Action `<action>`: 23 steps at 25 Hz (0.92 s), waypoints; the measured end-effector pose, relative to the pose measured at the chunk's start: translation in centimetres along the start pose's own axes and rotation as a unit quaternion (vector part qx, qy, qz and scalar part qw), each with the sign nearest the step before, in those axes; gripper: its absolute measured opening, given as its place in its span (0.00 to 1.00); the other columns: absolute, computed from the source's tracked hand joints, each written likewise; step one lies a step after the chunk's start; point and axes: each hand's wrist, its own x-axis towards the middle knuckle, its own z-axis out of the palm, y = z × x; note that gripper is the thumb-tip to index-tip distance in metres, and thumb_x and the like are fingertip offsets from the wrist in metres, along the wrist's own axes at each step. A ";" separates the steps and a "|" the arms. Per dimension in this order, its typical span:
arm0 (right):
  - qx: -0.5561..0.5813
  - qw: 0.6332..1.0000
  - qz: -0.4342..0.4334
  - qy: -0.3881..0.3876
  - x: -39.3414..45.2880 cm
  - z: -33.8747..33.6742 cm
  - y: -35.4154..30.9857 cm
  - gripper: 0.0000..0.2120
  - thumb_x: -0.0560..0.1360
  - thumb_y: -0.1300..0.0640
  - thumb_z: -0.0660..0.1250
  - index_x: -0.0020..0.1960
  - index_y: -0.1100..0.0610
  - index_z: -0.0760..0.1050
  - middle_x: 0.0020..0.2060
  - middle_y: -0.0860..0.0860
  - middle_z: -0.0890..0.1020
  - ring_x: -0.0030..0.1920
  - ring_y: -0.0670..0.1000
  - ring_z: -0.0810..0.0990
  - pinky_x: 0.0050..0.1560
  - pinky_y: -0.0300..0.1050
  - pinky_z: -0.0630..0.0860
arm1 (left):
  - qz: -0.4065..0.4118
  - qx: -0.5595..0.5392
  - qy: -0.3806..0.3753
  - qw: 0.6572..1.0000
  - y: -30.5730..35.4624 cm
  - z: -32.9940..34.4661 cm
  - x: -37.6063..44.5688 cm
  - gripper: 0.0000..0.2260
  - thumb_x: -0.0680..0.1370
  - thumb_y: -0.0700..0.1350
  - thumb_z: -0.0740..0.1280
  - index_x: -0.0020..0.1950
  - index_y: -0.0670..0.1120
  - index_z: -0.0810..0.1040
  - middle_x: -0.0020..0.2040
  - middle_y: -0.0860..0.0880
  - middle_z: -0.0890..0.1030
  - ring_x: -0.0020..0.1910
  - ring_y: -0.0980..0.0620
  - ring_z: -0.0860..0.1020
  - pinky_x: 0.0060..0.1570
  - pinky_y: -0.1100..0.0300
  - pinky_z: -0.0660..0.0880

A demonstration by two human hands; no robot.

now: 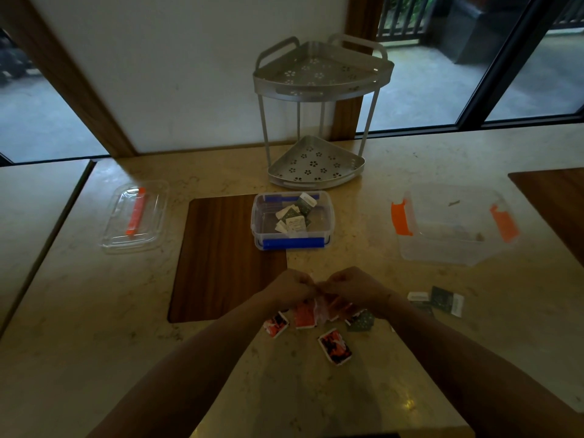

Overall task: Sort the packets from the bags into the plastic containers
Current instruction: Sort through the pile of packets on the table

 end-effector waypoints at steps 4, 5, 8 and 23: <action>-0.004 0.999 -0.028 -0.018 -0.3 -0.4 0.2 0.12 0.75 0.51 0.69 0.51 0.59 0.82 0.42 0.53 0.85 0.39 0.48 0.85 0.34 0.38 0.78 | 0.009 0.004 -0.014 1.000 -0.5 0.0 0.2 0.04 0.79 0.44 0.66 0.48 0.44 0.80 0.44 0.48 0.80 0.40 0.54 0.77 0.40 0.62 0.75; -0.010 0.999 -0.031 -0.022 -0.4 -0.5 0.3 0.10 0.75 0.53 0.70 0.50 0.59 0.82 0.41 0.53 0.85 0.38 0.48 0.84 0.33 0.37 0.78 | 0.014 0.009 -0.021 1.000 -0.8 -0.1 0.2 0.04 0.78 0.43 0.67 0.49 0.44 0.81 0.45 0.48 0.80 0.42 0.54 0.78 0.42 0.61 0.76; -0.024 0.998 -0.040 -0.033 -0.5 -0.7 0.2 0.07 0.73 0.56 0.72 0.48 0.59 0.82 0.38 0.52 0.85 0.35 0.46 0.84 0.31 0.35 0.77 | 0.024 0.000 -0.036 0.999 -1.4 -0.2 0.2 0.06 0.78 0.43 0.68 0.50 0.43 0.82 0.45 0.49 0.81 0.43 0.55 0.79 0.44 0.61 0.77; -0.044 0.997 -0.030 -0.057 -1.1 0.4 -0.6 0.05 0.77 0.59 0.66 0.47 0.55 0.81 0.41 0.51 0.83 0.40 0.48 0.82 0.36 0.38 0.77 | 0.022 -0.049 -0.107 0.993 -2.3 -1.1 -0.5 0.05 0.78 0.43 0.67 0.50 0.44 0.83 0.50 0.43 0.84 0.43 0.53 0.82 0.48 0.56 0.79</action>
